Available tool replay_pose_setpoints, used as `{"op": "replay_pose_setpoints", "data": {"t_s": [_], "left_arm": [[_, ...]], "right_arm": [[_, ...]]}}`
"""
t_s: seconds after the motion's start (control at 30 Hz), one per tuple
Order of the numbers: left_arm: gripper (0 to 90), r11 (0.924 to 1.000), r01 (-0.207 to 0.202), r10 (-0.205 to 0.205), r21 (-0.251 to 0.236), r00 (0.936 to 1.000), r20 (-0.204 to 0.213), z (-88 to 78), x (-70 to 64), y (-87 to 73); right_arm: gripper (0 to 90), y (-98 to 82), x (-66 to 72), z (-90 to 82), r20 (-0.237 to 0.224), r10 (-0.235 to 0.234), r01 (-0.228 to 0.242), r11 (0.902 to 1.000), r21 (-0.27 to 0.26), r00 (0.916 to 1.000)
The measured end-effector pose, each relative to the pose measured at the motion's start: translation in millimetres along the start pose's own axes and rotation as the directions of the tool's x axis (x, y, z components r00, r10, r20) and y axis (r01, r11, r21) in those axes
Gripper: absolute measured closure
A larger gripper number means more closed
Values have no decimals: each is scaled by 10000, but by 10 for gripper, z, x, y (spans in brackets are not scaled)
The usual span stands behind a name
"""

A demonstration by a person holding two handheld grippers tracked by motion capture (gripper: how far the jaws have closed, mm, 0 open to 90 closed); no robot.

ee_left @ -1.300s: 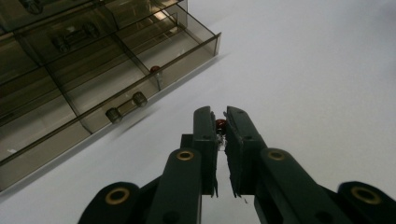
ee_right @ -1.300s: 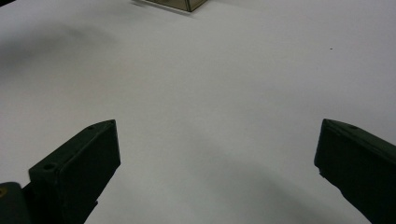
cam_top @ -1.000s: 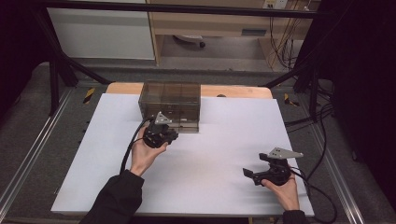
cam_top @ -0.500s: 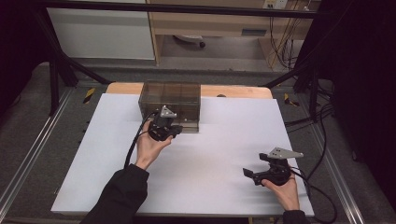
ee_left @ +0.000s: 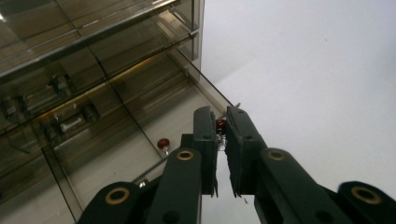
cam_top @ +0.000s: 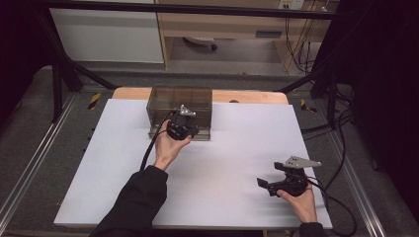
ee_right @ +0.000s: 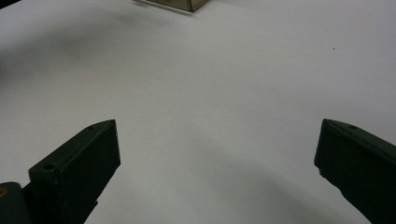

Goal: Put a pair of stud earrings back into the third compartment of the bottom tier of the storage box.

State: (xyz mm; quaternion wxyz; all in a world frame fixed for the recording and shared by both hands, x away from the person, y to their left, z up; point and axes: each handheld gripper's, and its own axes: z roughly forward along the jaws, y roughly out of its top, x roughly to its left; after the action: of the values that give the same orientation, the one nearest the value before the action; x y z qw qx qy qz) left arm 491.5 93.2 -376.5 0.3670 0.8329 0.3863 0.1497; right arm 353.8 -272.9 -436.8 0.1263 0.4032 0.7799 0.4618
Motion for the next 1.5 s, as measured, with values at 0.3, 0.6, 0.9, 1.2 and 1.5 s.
{"op": "replay_pose_setpoints", "data": {"t_s": [0.3, 0.6, 0.9, 1.2, 1.5], "left_arm": [[827, 9999, 132, -131, 38, 9999, -88, 175, 45, 56], [826, 9999, 36, -32, 114, 9993, -376, 347, 86, 68], [825, 9998, 127, -120, 151, 9989, -448, 465, 115, 60], [824, 9996, -58, 72, 289, 9988, -485, 555, 117, 19], [821, 9988, 6, 15, 488, 9991, -422, 621, 123, -36]], "right_arm": [[8, 0, -3, -3, -12, -5, 5, 10000, -13, 10000], [8, -3, 0, 5, -34, -2, 2, 10000, 23, 10000], [8, -2, -5, 8, -46, -14, 14, 10000, 24, 10000], [8, -4, -4, 14, -39, -12, 12, 10000, 45, 10000], [8, -1, -2, 3, -51, -5, 5, 10000, -7, 10000]]}}
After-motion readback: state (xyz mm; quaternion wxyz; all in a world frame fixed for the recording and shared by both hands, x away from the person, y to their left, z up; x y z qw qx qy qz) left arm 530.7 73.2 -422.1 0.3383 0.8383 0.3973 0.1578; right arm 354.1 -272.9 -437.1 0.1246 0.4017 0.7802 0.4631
